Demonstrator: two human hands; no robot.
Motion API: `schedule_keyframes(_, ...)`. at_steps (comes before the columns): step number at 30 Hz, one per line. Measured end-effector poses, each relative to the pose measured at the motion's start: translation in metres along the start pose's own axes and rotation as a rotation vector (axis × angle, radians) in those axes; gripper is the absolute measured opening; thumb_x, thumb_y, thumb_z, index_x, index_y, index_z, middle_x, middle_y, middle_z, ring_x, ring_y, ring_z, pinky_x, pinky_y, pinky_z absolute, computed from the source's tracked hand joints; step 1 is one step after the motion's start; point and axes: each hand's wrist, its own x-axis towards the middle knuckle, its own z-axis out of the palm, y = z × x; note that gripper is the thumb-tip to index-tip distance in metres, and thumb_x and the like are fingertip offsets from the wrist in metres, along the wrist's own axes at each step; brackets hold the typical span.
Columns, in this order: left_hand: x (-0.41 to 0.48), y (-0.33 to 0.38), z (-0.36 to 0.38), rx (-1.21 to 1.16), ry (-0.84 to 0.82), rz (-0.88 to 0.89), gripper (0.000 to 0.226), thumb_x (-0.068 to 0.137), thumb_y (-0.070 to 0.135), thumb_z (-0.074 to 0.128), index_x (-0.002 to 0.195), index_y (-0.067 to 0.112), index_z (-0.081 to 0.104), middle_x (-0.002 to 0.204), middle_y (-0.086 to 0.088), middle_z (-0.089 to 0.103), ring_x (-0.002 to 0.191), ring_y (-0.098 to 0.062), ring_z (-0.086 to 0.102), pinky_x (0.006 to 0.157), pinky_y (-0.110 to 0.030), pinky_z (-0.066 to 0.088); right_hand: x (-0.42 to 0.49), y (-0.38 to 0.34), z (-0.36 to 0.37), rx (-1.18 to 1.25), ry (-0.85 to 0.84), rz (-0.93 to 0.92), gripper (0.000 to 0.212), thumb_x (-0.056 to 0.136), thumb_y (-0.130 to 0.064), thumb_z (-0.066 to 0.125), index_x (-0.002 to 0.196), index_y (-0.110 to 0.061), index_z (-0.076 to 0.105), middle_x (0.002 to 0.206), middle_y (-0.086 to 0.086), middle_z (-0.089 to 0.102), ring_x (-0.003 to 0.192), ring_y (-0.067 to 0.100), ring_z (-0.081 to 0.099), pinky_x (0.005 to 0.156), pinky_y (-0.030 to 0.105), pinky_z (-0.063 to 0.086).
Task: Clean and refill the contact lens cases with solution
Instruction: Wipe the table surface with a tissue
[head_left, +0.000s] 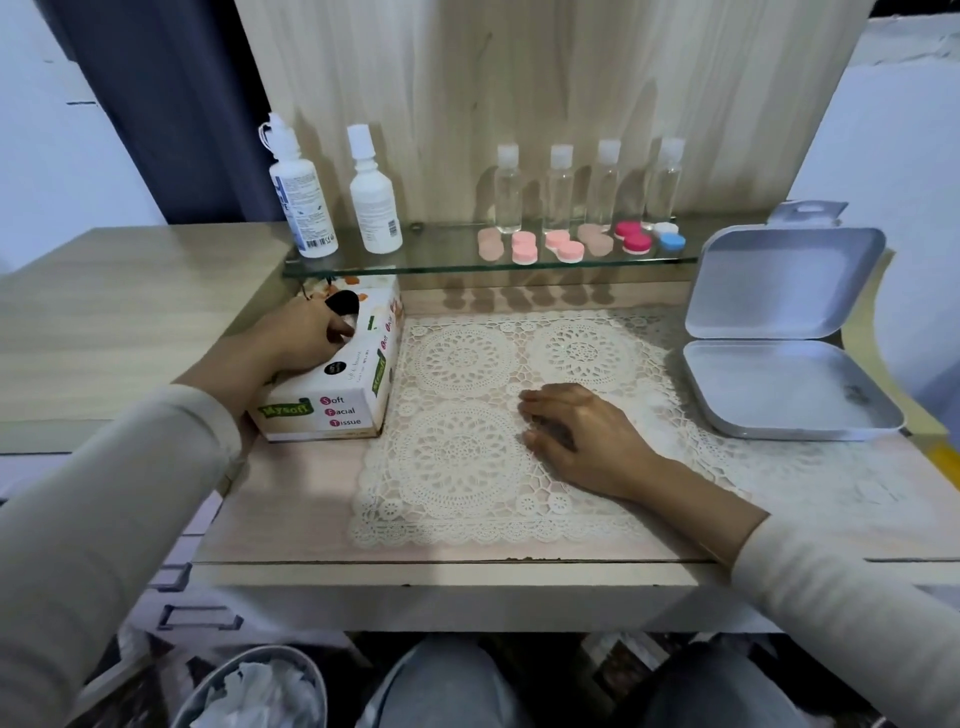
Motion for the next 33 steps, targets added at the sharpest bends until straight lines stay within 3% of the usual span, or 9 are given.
schedule_keyframes(9,0.005,-0.007,0.007,-0.019,0.103,-0.013,0.022,0.086,0.011,0.057,0.101,0.019,0.071,0.107,-0.003,0.067,0.100,-0.022,0.055,0.075,-0.030,0.044,0.001,0.001,0.002,0.005,-0.016,0.005,0.058,0.081,-0.052,0.041,0.126,-0.019,0.057,0.135,-0.007,0.052,0.126,0.012,0.041,0.099,0.027,0.035)
schedule_keyframes(15,-0.002,-0.008,0.007,-0.036,0.274,0.004,0.014,0.084,0.016,0.063,0.088,0.019,0.075,0.096,-0.004,0.071,0.091,-0.023,0.057,0.070,-0.034,0.047,0.001,0.001,0.000,0.010,-0.012,0.005,0.060,0.081,-0.054,0.040,0.126,-0.018,0.057,0.135,-0.007,0.051,0.127,0.012,0.041,0.099,0.028,0.036)
schedule_keyframes(19,-0.009,-0.008,0.000,-0.101,0.435,-0.025,0.011,0.083,0.019,0.065,0.088,0.016,0.074,0.093,-0.009,0.070,0.091,-0.028,0.057,0.067,-0.032,0.039,0.001,-0.001,-0.001,0.021,-0.016,0.009,0.060,0.082,-0.055,0.039,0.125,-0.017,0.058,0.134,-0.007,0.053,0.126,0.012,0.042,0.100,0.031,0.039)
schedule_keyframes(25,-0.018,-0.003,-0.024,-0.251,0.678,0.034,0.015,0.082,0.017,0.067,0.089,0.005,0.073,0.094,-0.015,0.069,0.091,-0.031,0.058,0.076,-0.039,0.045,0.000,-0.004,-0.007,-0.020,-0.050,-0.033,0.054,0.088,-0.053,0.042,0.125,-0.016,0.057,0.135,-0.004,0.052,0.126,0.013,0.042,0.099,0.026,0.036)
schedule_keyframes(27,-0.025,0.008,-0.036,-0.353,0.709,0.104,0.015,0.081,0.016,0.069,0.088,0.003,0.072,0.091,-0.012,0.070,0.086,-0.025,0.061,0.077,-0.032,0.045,0.003,-0.007,-0.014,-0.082,-0.094,-0.057,0.046,0.093,-0.046,0.045,0.127,-0.017,0.055,0.138,-0.004,0.048,0.127,0.012,0.040,0.098,0.023,0.034)
schedule_keyframes(30,-0.039,0.029,-0.049,-0.554,0.672,0.144,0.014,0.079,0.015,0.070,0.090,0.006,0.073,0.086,0.000,0.067,0.072,0.001,0.057,0.072,-0.011,0.041,0.009,-0.017,-0.031,-0.050,-0.073,0.018,0.042,0.093,-0.040,0.048,0.128,-0.017,0.054,0.137,-0.003,0.049,0.125,0.014,0.044,0.101,0.028,0.036)
schedule_keyframes(33,-0.057,0.051,-0.047,-0.679,0.587,0.222,0.014,0.078,0.016,0.072,0.091,0.017,0.072,0.082,0.009,0.066,0.072,0.006,0.056,0.072,-0.005,0.042,0.014,-0.029,-0.047,0.295,0.099,0.133,0.038,0.087,-0.042,0.055,0.115,-0.017,0.064,0.121,-0.001,0.062,0.106,0.011,0.057,0.096,0.034,0.046)
